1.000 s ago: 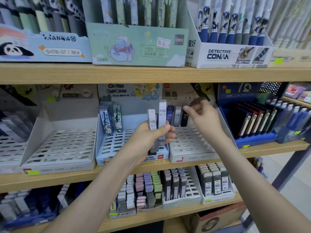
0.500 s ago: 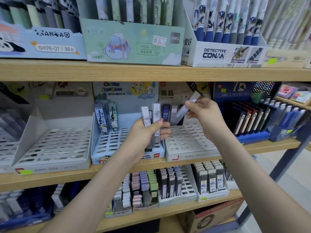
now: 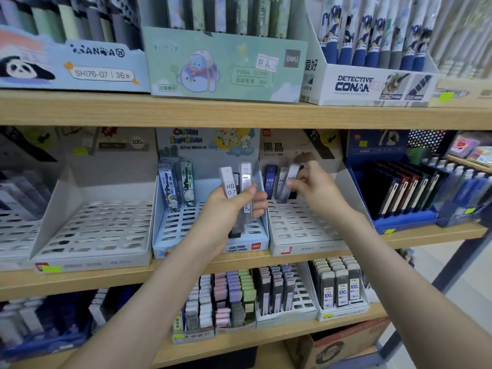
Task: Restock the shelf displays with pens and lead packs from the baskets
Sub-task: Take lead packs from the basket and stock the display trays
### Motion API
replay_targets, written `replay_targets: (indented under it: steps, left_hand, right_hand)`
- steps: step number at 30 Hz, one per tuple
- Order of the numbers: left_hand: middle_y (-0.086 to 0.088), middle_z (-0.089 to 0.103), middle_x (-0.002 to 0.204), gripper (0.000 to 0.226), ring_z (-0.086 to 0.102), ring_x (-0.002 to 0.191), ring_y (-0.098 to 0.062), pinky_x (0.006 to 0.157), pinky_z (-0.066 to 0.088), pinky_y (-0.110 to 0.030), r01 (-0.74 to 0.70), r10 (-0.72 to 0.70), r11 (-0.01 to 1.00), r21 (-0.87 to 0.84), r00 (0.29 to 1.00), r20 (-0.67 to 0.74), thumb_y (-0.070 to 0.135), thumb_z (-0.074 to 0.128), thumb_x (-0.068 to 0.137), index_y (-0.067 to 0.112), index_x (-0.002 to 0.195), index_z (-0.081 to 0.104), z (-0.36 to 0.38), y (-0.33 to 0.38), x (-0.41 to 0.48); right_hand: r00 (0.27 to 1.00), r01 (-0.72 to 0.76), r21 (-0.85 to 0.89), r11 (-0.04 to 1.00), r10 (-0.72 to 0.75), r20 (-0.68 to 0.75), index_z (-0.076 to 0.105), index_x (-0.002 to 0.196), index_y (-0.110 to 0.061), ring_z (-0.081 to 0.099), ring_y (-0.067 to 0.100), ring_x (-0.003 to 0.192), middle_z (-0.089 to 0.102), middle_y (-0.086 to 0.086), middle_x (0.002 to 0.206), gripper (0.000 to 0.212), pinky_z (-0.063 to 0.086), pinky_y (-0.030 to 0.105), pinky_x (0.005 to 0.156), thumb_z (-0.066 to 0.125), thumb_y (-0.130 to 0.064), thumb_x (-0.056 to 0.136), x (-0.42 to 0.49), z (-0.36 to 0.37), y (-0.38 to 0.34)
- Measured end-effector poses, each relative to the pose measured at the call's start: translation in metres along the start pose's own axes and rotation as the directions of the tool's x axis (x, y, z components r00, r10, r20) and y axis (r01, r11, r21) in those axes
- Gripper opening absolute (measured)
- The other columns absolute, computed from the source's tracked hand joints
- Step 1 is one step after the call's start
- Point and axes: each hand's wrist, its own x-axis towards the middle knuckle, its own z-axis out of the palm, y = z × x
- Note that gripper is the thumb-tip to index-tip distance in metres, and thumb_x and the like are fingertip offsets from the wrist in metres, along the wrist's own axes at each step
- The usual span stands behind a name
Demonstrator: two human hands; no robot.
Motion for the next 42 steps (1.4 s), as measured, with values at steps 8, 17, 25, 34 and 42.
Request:
replay_targets:
  steps: [8, 17, 25, 34, 42]
  left_hand:
    - [-0.008, 0.074, 0.081, 0.012, 0.071, 0.073, -0.017, 0.065, 0.059, -0.026, 0.027, -0.027, 0.999, 0.033, 0.999, 0.016, 0.008, 0.058, 0.094, 0.004, 0.104, 0.062, 0.0, 0.0, 0.0]
    - [-0.008, 0.073, 0.079, 0.007, 0.071, 0.072, -0.017, 0.067, 0.06, -0.026, 0.051, -0.054, 0.998, 0.045, 0.997, 0.053, 0.008, 0.06, 0.093, 0.006, 0.099, 0.063, 0.007, 0.0, -0.002]
    - [-0.007, 0.073, 0.084, 0.012, 0.072, 0.077, -0.019, 0.068, 0.058, -0.026, 0.033, -0.069, 0.984, 0.175, 0.977, 0.202, 0.005, 0.055, 0.095, 0.006, 0.102, 0.064, 0.017, 0.001, -0.005]
    - [-0.012, 0.073, 0.089, 0.017, 0.071, 0.081, -0.02, 0.076, 0.059, -0.029, 0.094, -0.123, 0.989, 0.118, 0.953, 0.275, 0.008, 0.053, 0.096, 0.001, 0.108, 0.063, 0.012, 0.003, -0.006]
    - [-0.008, 0.071, 0.084, 0.009, 0.071, 0.073, -0.013, 0.072, 0.059, -0.026, 0.002, -0.046, 0.98, 0.197, 0.974, 0.221, 0.003, 0.055, 0.094, 0.009, 0.098, 0.061, 0.02, 0.0, -0.005]
  right_hand:
    - [0.963, 0.269, -0.22, 0.938, -0.268, 0.037, 0.049, 0.128, -0.023, 0.045, 0.012, 0.095, 0.051, -0.009, 0.098, 0.036, 0.035, 0.027, 0.081, 0.056, -0.013, 0.094, -0.009, 0.004, 0.011]
    - [0.923, 0.342, -0.489, 0.802, -0.384, 0.015, 0.046, 0.139, -0.011, 0.034, 0.022, 0.105, 0.051, 0.012, 0.12, 0.055, 0.04, 0.035, 0.086, 0.048, 0.009, 0.088, -0.008, 0.0, 0.018]
    - [0.994, 0.082, 0.31, 0.947, -0.098, 0.039, 0.059, 0.092, -0.022, 0.053, -0.001, 0.068, 0.057, -0.006, 0.08, 0.007, 0.041, 0.008, 0.059, 0.064, -0.019, 0.089, -0.035, 0.0, -0.05]
    - [0.998, -0.062, 0.676, 0.735, 0.032, 0.057, 0.06, 0.093, -0.009, 0.051, 0.007, 0.059, 0.06, 0.005, 0.074, 0.005, 0.043, 0.017, 0.055, 0.058, -0.005, 0.09, -0.033, -0.012, -0.037]
    - [0.987, -0.153, 0.604, 0.782, 0.088, 0.136, 0.062, 0.091, -0.005, 0.049, 0.008, 0.055, 0.061, 0.003, 0.07, 0.007, 0.042, 0.018, 0.047, 0.062, -0.012, 0.089, -0.034, -0.015, -0.035]
